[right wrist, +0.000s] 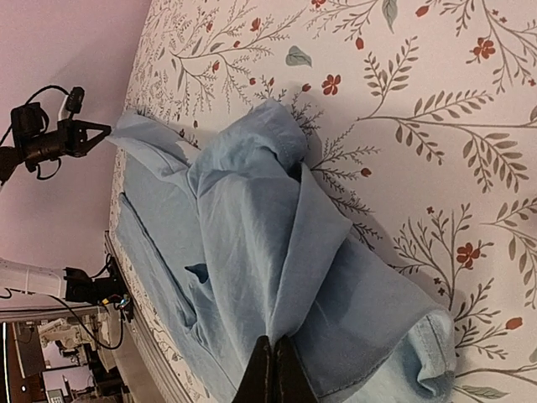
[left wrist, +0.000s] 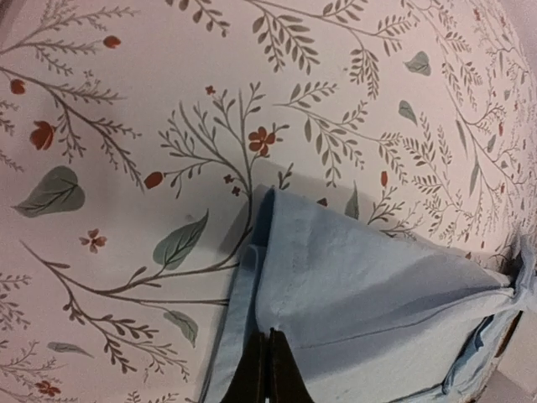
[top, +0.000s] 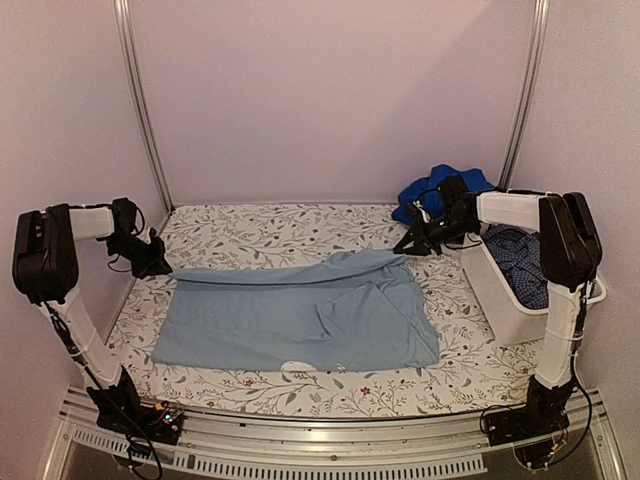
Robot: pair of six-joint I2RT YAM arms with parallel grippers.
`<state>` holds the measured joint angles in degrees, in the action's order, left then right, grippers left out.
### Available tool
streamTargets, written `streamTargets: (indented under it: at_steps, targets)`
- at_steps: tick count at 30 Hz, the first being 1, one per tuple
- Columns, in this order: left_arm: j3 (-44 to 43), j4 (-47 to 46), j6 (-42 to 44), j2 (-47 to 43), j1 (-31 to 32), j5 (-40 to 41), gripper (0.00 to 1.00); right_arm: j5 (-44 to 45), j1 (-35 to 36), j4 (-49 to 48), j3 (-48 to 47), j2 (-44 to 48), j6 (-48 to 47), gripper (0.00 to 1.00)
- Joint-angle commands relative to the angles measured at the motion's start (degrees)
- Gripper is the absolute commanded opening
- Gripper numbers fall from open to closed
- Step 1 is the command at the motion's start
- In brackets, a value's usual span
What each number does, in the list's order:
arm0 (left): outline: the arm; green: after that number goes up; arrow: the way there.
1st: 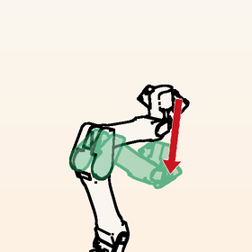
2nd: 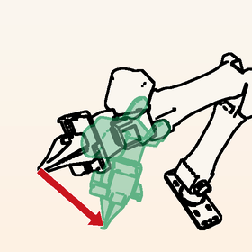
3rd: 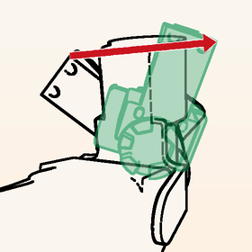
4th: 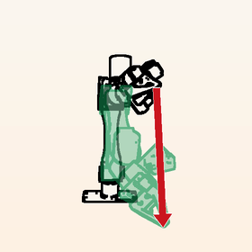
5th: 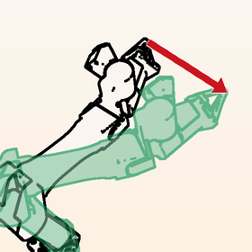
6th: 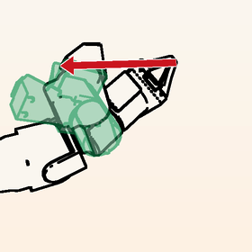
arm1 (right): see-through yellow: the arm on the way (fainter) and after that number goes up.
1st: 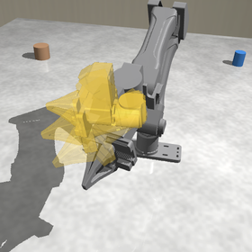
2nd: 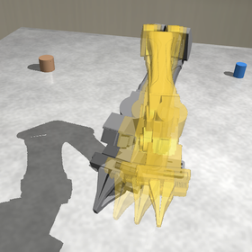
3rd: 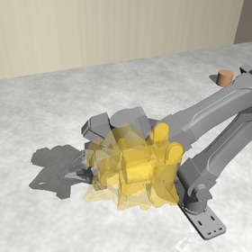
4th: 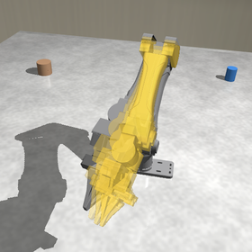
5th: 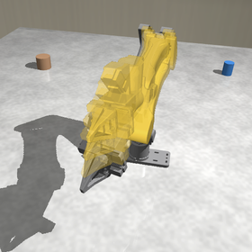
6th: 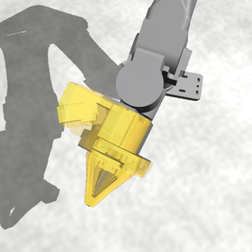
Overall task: Fold and stack the mixed laundry pile
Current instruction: Fold the 1/3-folded T-shirt at the center of the board.
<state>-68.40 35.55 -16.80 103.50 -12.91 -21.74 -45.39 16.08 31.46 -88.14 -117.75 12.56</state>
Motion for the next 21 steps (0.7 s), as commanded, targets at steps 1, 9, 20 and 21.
streamTargets:
  at_steps: [1, 9, 20, 21]
  targets:
    - [0.75, 8.08, -2.74, -2.09, -1.21, 4.54, 0.00, -0.50, 1.16, 0.42, 7.01, 4.80, -0.69, 0.00]
    - [3.23, 8.37, -5.94, 0.36, -1.99, 2.27, 0.00, 2.46, 2.73, -1.85, 16.13, 6.11, 1.43, 0.00]
    - [2.99, 1.49, -10.77, 9.07, -1.82, -4.65, 0.00, 8.80, 0.17, -0.24, 8.15, -6.64, 2.69, 0.00]
    - [2.62, 1.07, -10.99, 9.74, -1.70, -5.13, 0.00, 8.94, -0.35, 0.00, 6.95, -7.68, 2.46, 0.00]
